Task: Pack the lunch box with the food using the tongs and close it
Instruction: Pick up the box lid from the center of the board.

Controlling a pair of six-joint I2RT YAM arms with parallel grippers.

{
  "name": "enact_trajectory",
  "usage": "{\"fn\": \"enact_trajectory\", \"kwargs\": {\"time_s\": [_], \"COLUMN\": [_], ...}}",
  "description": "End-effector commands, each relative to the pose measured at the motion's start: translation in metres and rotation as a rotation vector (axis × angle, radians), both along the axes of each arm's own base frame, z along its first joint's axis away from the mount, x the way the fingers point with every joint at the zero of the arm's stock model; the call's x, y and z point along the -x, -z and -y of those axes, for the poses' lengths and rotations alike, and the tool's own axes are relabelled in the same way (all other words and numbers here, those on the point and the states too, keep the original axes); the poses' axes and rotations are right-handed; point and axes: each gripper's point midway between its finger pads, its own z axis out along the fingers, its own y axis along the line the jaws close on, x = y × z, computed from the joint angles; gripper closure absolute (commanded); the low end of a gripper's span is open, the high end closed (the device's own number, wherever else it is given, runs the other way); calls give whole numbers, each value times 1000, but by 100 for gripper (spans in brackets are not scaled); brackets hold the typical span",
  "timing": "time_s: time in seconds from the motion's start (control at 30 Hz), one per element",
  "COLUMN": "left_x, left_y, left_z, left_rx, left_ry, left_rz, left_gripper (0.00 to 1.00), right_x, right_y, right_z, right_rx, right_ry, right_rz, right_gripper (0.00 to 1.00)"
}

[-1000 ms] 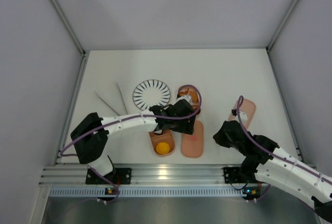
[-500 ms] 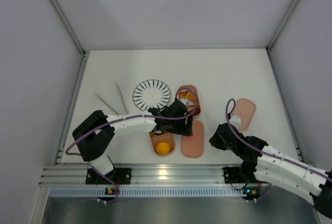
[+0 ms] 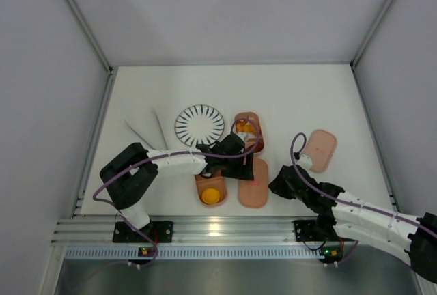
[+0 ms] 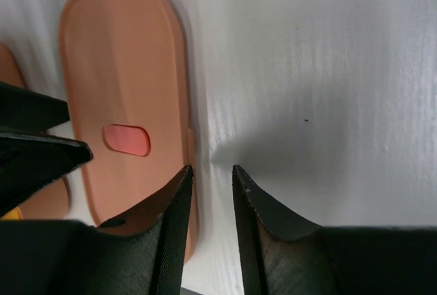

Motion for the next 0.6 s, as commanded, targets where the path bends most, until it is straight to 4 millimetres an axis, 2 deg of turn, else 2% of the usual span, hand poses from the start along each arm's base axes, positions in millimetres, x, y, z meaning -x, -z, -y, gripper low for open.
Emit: {"fn": "enact_trajectory", "kwargs": {"time_s": [0.0,0.2,0.57], "left_x": [0,2,6], "left_y": [1,2,2], "left_z": [6,6,12], "left_rx": [45,48,92], "left_ry": [2,1,10], "left_rz": [-5,-13,-32], "left_gripper": [29,33,42], "right_x": [-8,-9,-10], "right_y": [-6,2,-2], "right_z": [-18,-23,-26], "right_rx": [-93,-153,-181], "right_ry": [0,11,11], "right_rz": [42,54,62], "right_gripper": [68,64,64]}}
